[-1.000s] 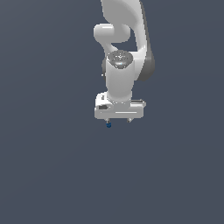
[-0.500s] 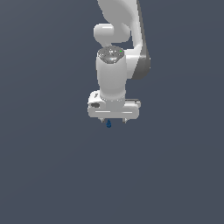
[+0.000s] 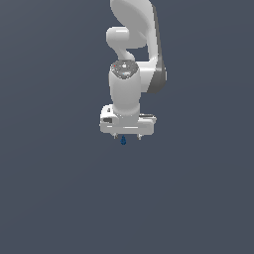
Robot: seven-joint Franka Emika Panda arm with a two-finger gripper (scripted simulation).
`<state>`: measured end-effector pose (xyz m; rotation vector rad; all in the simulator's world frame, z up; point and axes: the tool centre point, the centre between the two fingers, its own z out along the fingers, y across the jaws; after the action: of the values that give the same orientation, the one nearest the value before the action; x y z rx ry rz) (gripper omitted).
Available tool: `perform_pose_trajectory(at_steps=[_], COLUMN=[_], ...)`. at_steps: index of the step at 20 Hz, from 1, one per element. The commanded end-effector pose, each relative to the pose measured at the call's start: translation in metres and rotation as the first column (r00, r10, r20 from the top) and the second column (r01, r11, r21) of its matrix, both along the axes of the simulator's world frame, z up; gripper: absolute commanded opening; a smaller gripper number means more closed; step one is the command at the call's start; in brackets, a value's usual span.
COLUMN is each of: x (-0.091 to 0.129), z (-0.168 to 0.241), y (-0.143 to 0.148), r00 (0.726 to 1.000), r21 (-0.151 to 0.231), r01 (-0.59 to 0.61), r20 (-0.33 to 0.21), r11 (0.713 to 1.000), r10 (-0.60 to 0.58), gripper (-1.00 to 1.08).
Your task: Pick up the object and move it to a goal position.
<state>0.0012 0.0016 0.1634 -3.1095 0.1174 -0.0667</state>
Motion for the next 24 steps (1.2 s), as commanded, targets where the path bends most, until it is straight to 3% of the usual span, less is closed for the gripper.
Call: perform_pose_trajectory(at_steps=[1, 13, 24], x=[-0.01, -0.064, -0.071], z=[-0.012, -0.064, -0.075], y=[-0.004, -0.02, -0.021], r00=[1.0, 0.999, 0.999], r21=[-0.005, -0.025, -0.028], r01=[0.002, 0.01, 0.011], r20=[-0.007, -0.04, -0.044], r11=[1.0, 1.0, 1.0], r10=[-0.002, -0.011, -0.013], gripper=[1.0, 1.0, 1.0])
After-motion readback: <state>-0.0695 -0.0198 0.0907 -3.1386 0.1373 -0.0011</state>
